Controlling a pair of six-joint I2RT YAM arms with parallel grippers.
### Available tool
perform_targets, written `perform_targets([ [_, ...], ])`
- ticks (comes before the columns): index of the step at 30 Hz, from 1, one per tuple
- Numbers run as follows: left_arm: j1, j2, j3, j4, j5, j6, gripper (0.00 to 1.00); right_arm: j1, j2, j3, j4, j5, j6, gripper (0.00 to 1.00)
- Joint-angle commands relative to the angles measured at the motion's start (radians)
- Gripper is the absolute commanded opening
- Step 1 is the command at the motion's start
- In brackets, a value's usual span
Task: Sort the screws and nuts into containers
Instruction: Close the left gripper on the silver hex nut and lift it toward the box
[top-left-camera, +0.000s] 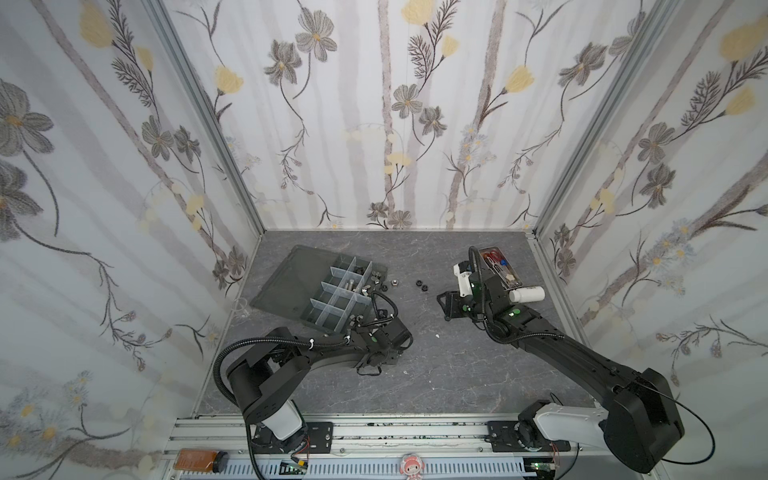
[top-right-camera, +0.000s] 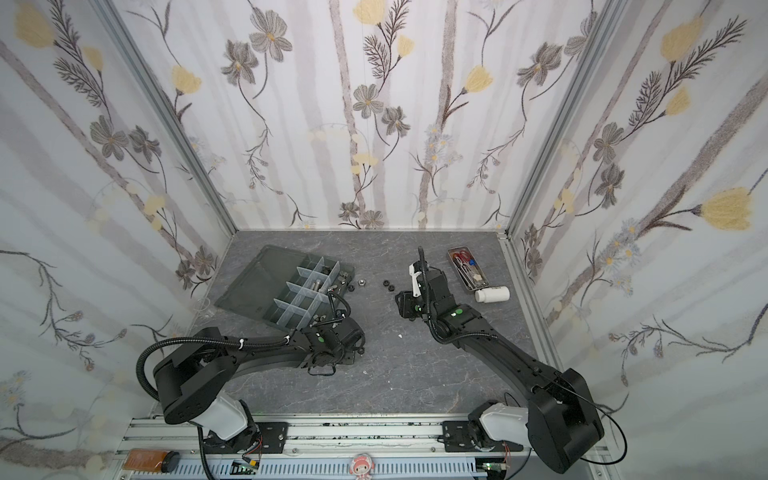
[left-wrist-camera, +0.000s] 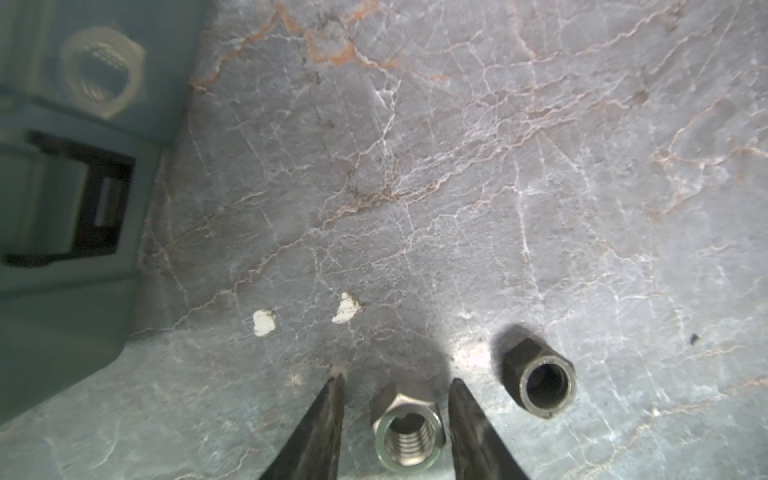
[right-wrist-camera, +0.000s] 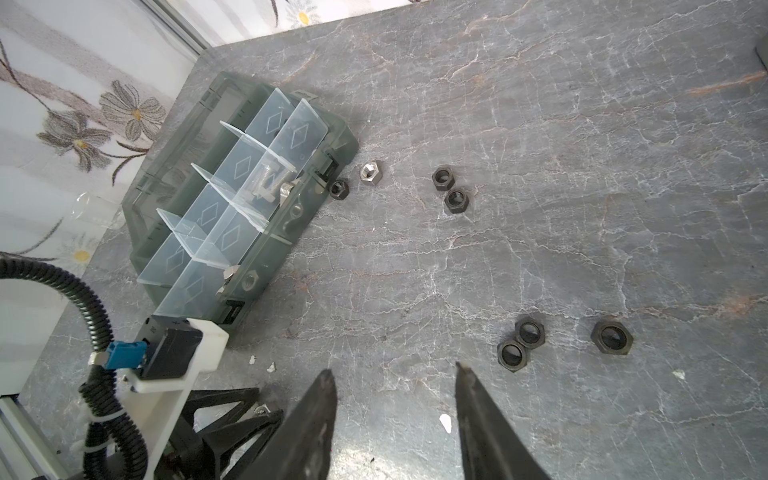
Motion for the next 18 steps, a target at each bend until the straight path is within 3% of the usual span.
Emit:
perform_targets([
  [1,-0.006,-0.012,-0.017,-0.025,0.027,-0.017,0.43,-0.001,0.005,0.003,0.03,-0.008,0.0,0.48],
  [18,-0.029,0.01,0.007,-0.042,0.025,-0.009,0.29,0.0,0.001,0.0,0.033,-0.008,0.003,0.48],
])
